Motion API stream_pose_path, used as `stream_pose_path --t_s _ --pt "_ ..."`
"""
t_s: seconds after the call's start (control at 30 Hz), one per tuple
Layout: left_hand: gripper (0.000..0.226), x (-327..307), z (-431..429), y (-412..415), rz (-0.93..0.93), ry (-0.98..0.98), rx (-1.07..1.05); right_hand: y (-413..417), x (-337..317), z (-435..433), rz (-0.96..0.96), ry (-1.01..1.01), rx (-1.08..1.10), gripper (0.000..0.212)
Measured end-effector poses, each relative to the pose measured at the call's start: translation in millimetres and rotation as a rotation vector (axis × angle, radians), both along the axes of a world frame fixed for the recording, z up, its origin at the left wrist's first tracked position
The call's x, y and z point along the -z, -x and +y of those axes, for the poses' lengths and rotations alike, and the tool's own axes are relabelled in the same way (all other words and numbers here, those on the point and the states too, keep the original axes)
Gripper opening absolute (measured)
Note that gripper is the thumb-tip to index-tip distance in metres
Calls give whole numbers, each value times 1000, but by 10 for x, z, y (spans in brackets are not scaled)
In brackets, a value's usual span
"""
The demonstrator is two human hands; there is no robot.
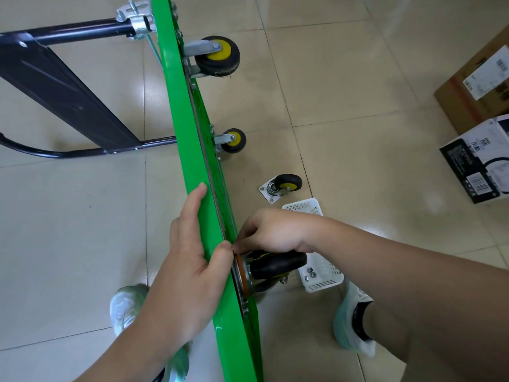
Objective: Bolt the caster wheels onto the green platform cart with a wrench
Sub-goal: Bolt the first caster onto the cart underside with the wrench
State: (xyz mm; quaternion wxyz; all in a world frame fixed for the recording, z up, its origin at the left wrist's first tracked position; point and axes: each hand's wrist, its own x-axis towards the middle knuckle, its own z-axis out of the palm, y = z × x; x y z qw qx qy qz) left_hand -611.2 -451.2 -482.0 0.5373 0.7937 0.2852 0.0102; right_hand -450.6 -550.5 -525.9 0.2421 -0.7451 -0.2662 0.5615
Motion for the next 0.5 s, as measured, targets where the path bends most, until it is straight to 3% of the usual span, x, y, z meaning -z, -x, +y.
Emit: stream_pose_path --t_s 0.07,0.2,0.37,0.5 --pt "74 10 -1 -2 5 -7 3 -13 -7 3 16 -12 9 22" --pt "74 10 1 4 15 -16 7 -30 5 1 11 52 -9 38" --pt "77 6 1 5 13 -7 9 -20 2 -2 9 -12 -10 16" --pt "77 4 -4 6 4 2 10 -14 -17 -4 24 45 -10 33"
